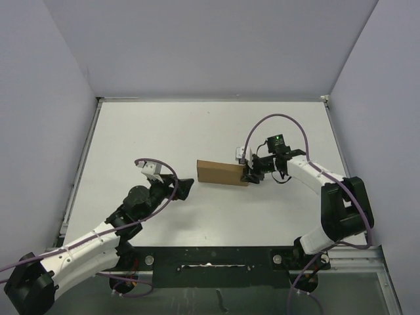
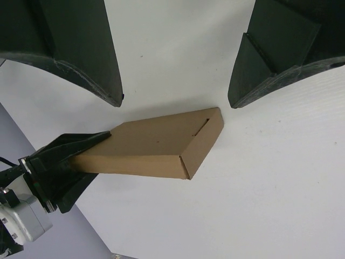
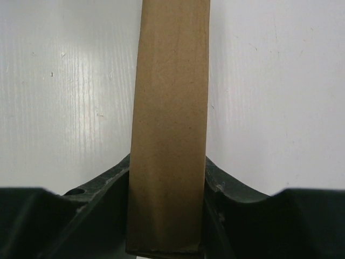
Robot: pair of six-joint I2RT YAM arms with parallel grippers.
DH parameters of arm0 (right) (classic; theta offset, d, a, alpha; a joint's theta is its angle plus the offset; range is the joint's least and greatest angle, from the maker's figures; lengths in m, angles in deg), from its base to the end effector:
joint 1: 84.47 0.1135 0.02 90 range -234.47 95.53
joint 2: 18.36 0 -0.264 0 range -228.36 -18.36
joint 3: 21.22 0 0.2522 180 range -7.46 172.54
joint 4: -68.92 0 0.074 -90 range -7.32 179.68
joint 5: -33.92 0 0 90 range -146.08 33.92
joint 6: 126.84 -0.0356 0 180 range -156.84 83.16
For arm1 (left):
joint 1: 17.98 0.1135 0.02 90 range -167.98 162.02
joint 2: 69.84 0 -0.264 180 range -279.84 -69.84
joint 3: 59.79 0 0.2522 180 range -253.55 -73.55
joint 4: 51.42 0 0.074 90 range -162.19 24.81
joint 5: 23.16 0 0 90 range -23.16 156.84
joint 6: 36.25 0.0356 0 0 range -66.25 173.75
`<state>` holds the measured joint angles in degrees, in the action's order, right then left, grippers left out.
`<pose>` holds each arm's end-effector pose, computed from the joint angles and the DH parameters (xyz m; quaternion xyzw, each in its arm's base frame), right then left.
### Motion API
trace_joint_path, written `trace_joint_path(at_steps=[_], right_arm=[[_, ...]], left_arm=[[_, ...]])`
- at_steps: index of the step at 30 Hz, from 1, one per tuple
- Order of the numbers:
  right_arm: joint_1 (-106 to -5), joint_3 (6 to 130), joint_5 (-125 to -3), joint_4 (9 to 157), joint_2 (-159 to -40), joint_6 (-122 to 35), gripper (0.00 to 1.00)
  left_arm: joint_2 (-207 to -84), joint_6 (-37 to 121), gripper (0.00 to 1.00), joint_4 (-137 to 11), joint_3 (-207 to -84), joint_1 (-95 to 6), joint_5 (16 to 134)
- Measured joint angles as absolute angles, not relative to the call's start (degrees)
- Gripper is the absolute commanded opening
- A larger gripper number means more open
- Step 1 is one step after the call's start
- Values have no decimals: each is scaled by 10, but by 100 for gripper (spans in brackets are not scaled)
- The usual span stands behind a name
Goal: Fold the paper box
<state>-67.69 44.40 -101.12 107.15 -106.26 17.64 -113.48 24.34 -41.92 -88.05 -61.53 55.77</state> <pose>0.2728 0.1086 0.1954 -0.5996 0.6693 0.2746 0.3422 0.1355 -0.1194 0.2176 0.0268 0.7413 -0.3389 0.5787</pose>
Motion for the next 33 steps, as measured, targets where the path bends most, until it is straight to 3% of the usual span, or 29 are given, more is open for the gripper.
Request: trace_joint_path(at_steps=[8,11,16,22,28,33], right_arm=[[-669,433,-915,1048,-1003,111,17],[-669,423,-826,1007,-991,92,18],[-666,420,-655,917,-1017,70,29],[-624,420,-530,900,-1075,66,67],[-567,420,-578,971,-1063,61,96],[-556,421,-686,1025,-991,59,98]], left_arm=[[-1076,225,79,-476,-881,-615,564],[-1052,208,79,-505,-883,-615,566],[-1026,171,79,-547,-886,-615,571],[-1023,149,79,-574,-886,-614,575],[-1022,139,79,-584,-886,-614,579],[-1022,135,79,-586,-886,-614,582]])
